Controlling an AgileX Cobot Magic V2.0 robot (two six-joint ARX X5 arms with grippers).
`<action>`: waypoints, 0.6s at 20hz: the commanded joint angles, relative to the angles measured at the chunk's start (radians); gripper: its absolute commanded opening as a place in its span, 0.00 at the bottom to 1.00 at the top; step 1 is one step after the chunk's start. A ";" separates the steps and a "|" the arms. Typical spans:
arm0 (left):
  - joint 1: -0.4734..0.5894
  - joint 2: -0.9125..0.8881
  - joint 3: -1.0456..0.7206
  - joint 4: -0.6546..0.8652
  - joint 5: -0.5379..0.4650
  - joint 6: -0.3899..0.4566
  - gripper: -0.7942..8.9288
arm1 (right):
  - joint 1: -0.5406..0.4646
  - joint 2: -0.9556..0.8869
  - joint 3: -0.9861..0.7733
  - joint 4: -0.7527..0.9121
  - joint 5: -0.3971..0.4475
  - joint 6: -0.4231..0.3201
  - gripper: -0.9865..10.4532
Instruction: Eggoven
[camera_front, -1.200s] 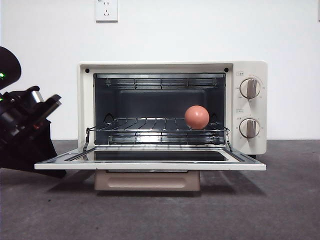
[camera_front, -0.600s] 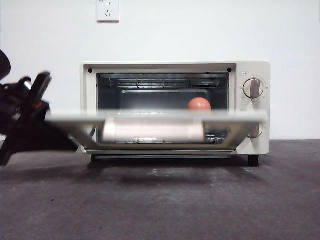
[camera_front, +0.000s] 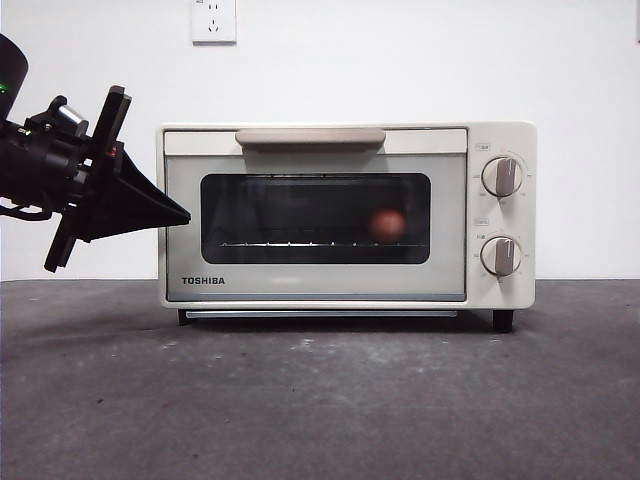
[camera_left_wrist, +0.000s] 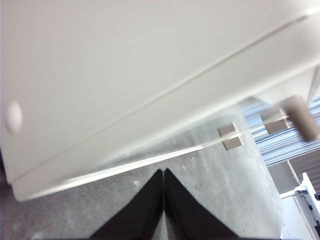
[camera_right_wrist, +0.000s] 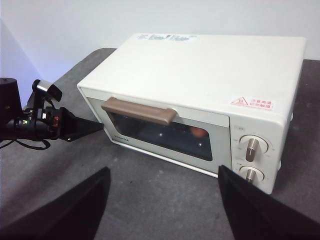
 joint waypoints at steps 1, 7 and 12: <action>-0.002 0.003 0.018 0.011 -0.002 -0.002 0.09 | 0.006 0.006 0.018 0.002 0.004 -0.011 0.39; -0.024 -0.079 0.018 -0.041 -0.018 0.031 0.09 | 0.006 0.008 0.018 -0.009 0.004 -0.012 0.39; -0.075 -0.242 0.019 -0.240 -0.135 0.135 0.09 | 0.006 0.012 0.018 -0.033 0.004 -0.012 0.39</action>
